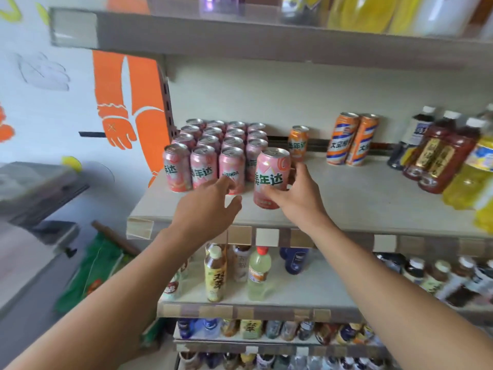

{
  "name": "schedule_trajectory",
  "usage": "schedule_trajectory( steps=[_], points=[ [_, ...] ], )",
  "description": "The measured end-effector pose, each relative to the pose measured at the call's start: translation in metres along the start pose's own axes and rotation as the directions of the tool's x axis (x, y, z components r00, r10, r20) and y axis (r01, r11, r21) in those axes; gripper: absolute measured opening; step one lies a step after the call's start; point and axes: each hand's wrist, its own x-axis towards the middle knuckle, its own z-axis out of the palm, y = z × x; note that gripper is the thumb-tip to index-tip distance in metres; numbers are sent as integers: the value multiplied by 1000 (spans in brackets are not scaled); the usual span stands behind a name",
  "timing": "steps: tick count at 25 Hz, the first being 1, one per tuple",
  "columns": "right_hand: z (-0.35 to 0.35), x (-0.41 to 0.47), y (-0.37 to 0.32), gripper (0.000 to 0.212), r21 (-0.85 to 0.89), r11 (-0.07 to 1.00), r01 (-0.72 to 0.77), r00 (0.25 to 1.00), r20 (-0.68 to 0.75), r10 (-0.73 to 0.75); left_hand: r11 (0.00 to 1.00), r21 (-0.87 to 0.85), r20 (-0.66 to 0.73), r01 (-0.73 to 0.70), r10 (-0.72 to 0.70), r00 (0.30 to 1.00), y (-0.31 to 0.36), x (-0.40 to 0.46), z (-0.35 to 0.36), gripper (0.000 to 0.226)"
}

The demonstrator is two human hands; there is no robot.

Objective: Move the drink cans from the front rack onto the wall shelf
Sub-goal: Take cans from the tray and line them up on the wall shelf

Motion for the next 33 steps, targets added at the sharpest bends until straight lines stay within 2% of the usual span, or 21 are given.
schedule_trajectory(
  steps=[6,10,16,23,29,31,33],
  points=[
    [36,32,28,54,-76,996,-37,998,-45,33,999,33,22,-28,27,999,-19,16,5,36],
    [48,47,41,54,-50,997,-55,997,-54,52,999,21,47,-25,24,999,-24,23,12,37],
    [56,63,47,59,9,998,-64,997,41,64,999,0,37,-42,42,998,-25,32,20,37],
    [55,68,54,73,-56,995,-84,985,149,91,999,-12,31,-42,42,999,-22,41,26,35],
    [36,57,45,78,-196,973,-121,971,179,156,999,-3,52,-41,41,998,-12,40,29,34],
    [17,42,39,69,-325,944,-48,985,140,99,997,-8,46,-71,71,996,-2,41,31,33],
    [-12,21,37,53,-491,869,68,994,107,-17,993,-12,43,-114,115,992,18,41,35,35]
  ],
)
